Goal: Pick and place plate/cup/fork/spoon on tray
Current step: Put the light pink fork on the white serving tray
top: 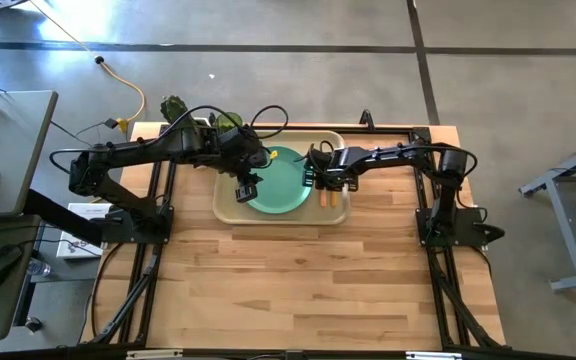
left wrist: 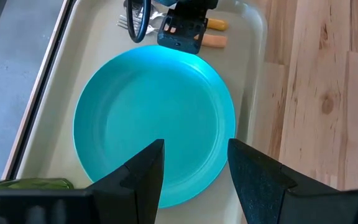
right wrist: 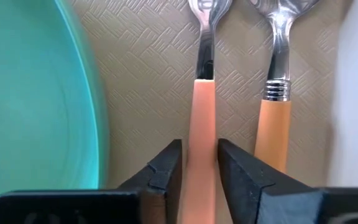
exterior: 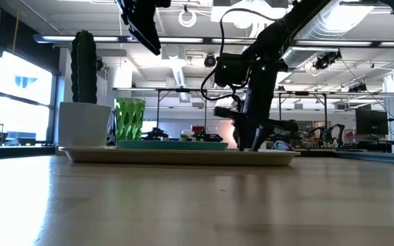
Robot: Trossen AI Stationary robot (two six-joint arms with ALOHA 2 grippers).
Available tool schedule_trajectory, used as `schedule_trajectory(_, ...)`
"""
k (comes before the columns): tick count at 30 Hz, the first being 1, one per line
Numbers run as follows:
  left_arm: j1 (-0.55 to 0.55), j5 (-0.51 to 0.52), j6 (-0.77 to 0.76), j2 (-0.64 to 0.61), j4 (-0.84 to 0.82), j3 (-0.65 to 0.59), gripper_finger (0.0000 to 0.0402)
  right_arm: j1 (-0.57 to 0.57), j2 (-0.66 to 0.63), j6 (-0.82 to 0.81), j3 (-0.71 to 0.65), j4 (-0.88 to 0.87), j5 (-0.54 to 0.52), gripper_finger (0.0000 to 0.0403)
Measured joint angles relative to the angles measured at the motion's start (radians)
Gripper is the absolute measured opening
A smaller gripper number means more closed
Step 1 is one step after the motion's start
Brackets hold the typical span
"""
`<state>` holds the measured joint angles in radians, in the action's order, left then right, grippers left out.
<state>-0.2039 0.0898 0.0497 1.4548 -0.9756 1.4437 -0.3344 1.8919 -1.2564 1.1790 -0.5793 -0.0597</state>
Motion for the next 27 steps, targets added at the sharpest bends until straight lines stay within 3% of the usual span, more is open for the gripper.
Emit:
schedule_trajectory(15,0.0,0.0,0.005,0.0,0.0,0.0,0.0166,0.0,0.0,0.013,0.033,-0.02,0.008,0.0113)
schedule_trajectory(27,0.001,-0.001,-0.012,-0.022,-0.008,0.001,0.0166,0.0,0.0,0.079,0.156,-0.229,-0.063,0.0113)
